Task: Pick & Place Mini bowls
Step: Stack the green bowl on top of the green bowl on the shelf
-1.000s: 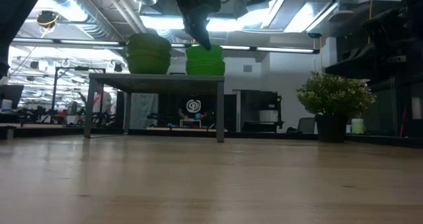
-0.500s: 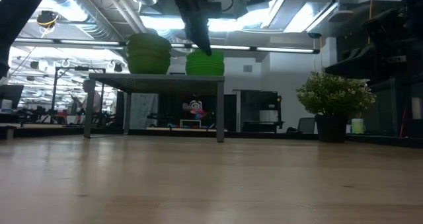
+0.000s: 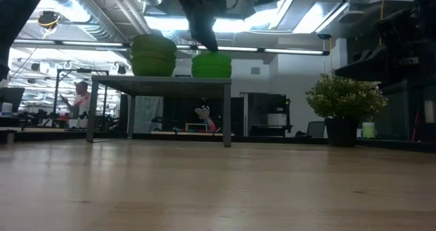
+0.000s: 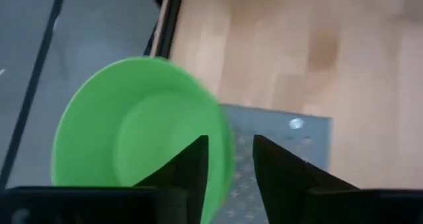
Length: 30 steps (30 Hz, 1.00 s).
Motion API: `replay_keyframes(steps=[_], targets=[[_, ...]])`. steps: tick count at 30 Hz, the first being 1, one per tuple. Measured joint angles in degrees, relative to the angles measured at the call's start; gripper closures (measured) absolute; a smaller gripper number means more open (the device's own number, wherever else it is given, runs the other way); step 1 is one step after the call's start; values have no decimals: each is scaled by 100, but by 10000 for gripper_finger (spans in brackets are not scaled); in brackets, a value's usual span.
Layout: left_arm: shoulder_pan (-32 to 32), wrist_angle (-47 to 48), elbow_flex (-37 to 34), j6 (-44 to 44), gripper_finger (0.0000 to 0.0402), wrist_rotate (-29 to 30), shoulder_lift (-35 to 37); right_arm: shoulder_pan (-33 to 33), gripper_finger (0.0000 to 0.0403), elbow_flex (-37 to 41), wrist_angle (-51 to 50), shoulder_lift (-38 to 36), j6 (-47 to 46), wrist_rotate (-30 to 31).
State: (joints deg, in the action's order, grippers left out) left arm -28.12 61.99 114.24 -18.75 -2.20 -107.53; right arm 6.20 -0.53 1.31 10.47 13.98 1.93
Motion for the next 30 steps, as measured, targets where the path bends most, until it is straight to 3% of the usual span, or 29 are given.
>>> replay_keyframes(steps=[7, 10, 19, 24, 30], targets=[[4, -185, 2, 39, 276, 22, 277, 0, 379, -1, 1, 1, 0, -1], [-40, -244, 2, -40, 293, 227, 282, 0, 379, 0, 1, 1, 0, -2], [-88, -236, -511, -1, 393, 23, 215, 0, 379, -1, 1, 1, 0, -2], [-87, -283, -647, 68, 397, 94, 228, 0, 379, -1, 1, 1, 0, -2], [-29, -539, -254, 152, 399, 86, 636, 0, 379, -1, 0, 1, 0, -2]])
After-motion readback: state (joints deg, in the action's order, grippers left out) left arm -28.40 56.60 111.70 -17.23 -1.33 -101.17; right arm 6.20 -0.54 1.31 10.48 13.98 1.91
